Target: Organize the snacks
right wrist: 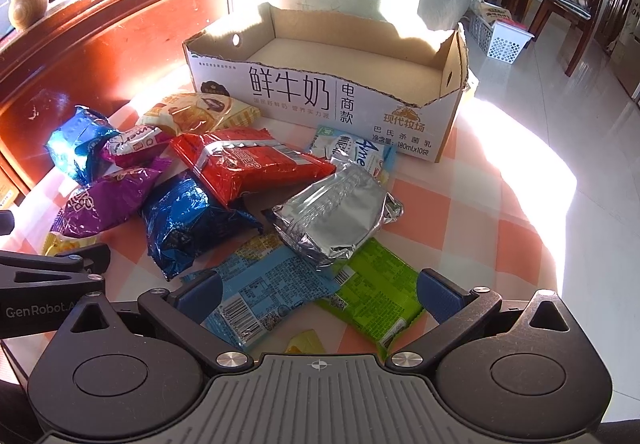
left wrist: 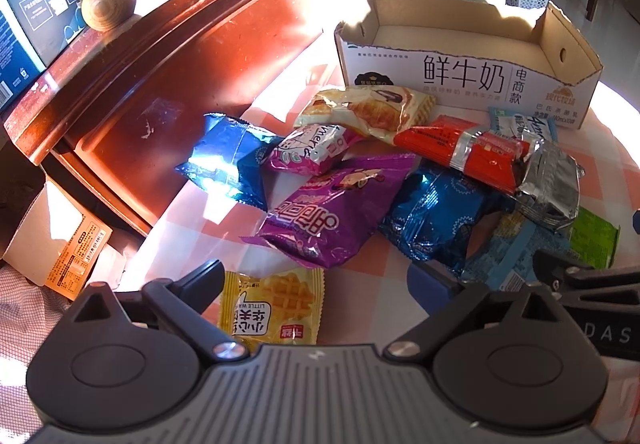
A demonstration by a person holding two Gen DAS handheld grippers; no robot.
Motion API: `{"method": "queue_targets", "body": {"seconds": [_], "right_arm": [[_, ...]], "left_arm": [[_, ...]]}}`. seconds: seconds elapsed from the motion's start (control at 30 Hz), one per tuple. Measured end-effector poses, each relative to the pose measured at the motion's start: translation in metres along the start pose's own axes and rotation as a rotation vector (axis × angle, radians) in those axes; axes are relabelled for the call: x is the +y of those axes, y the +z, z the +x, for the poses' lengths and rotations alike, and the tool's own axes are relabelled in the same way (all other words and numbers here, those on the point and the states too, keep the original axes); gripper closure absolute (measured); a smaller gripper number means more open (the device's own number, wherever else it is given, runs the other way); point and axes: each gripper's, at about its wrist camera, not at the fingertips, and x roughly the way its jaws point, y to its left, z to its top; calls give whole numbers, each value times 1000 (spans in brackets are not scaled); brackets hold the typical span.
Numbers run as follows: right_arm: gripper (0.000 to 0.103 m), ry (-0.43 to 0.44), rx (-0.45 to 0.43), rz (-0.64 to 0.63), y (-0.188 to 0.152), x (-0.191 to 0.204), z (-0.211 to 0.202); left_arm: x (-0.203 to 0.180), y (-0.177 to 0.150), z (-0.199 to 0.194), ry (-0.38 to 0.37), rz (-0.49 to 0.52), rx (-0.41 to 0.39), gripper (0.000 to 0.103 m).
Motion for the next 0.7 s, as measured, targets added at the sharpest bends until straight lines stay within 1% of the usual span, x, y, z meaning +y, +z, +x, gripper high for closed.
{"method": "queue_targets", "body": {"seconds": [0.4, 0.5, 0.7], "right_arm": [[0, 3, -16, -11, -4, -2, 0], [0, 3, -13, -13, -6, -2, 1], [0, 6, -11, -16, -9, -3, 1]], "left_arm": [[-3, -2, 0, -10, 5, 6, 6], [-2, -3, 2, -18, 2, 17, 6], [-4, -6, 3, -38, 11, 13, 7]]}}
